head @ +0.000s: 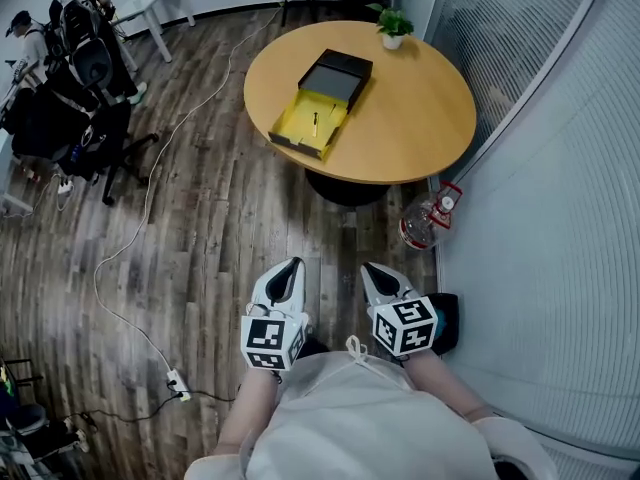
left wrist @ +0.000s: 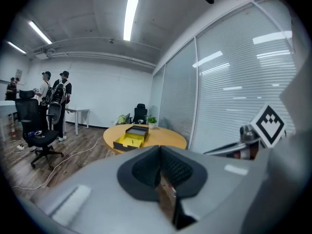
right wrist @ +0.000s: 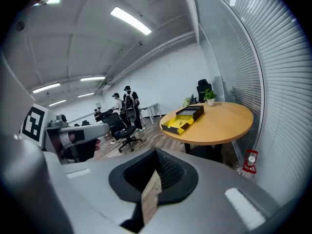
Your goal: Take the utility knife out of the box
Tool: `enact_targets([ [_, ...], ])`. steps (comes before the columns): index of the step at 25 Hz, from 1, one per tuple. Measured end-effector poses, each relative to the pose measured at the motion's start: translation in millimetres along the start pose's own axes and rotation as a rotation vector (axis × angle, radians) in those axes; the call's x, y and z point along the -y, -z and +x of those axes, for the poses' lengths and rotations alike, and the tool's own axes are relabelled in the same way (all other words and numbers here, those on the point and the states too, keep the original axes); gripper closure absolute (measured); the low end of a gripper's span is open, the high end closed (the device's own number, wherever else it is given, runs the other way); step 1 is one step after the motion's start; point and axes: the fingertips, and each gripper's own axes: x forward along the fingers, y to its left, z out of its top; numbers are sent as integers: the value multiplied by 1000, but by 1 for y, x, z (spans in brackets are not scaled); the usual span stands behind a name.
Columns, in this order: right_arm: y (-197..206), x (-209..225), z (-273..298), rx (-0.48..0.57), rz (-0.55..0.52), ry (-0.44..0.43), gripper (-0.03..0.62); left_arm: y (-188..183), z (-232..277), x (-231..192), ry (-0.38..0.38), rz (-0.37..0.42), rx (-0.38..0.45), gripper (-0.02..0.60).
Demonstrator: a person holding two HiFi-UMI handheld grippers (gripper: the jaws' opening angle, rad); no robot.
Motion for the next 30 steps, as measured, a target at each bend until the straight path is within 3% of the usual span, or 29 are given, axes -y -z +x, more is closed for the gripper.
enact_targets([
  [7,-40,-55,85,12,15,34,594,-31,9,-115,15,2,18,575],
  [13,-54,-71,136,-12,6,44,594,-27,26,-173,-3,-38,5,575],
  [22,-90,-36,218,-31,9,48,594,-33,94,-229,-40,-57,-19,575],
  [30,-174,49,316,-12,44,48,594,-90,231,-263,-33,-11,-13,575],
])
